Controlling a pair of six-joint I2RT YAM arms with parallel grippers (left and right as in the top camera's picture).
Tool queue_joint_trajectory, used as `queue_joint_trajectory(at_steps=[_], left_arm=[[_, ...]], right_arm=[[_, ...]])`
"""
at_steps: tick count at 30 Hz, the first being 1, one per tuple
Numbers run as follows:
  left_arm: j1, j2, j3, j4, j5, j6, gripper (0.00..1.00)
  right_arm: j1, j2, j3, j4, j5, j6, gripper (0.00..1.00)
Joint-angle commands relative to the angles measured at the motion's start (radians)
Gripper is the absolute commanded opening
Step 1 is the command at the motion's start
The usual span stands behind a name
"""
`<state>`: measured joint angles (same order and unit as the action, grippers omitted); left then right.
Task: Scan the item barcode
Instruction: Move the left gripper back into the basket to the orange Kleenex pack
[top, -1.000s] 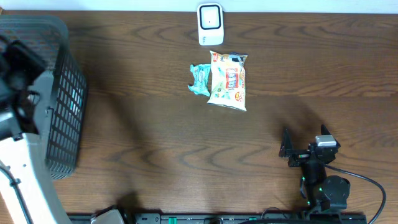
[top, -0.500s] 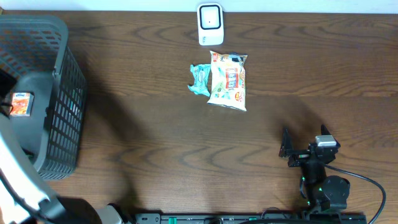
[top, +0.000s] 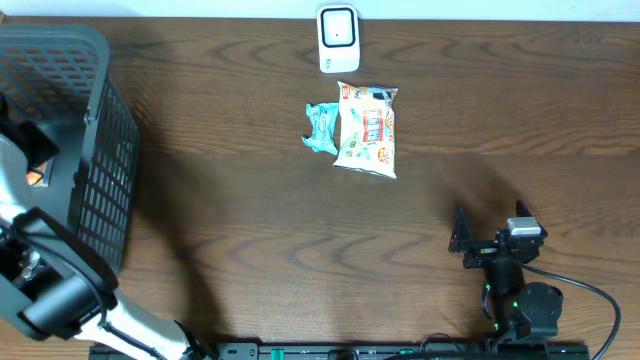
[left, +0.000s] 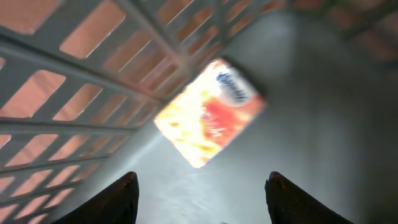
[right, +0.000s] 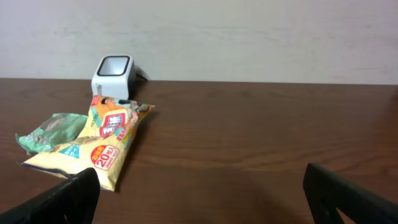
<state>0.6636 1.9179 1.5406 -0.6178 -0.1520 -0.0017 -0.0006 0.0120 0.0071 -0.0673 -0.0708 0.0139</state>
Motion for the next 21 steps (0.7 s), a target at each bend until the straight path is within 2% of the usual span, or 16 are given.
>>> queue_joint_trajectory(at_steps=[1,10,17,19,21], left_arm=[[-0.021,0.042,0.013,0.02,-0.18,0.047,0.64],[-0.069,0.141,0.012,0.078,-0.172,0.161,0.64],[-0.089,0.166,0.012,0.116,-0.22,0.177,0.62],[-0.086,0.174,0.012,0.116,-0.221,0.185,0.57],[-0.083,0.183,0.012,0.116,-0.228,0.186,0.55]], right_arm=[[0.008,-0.005,-0.001,-0.004,0.001,-0.008,0.99],[0.008,-0.005,-0.001,-0.004,0.001,-0.008,0.99],[0.008,-0.005,-0.001,-0.004,0.001,-0.008,0.99],[0.008,-0.005,-0.001,-0.004,0.001,-0.008,0.99],[0.008,-0.005,-0.001,-0.004,0.001,-0.008,0.99]])
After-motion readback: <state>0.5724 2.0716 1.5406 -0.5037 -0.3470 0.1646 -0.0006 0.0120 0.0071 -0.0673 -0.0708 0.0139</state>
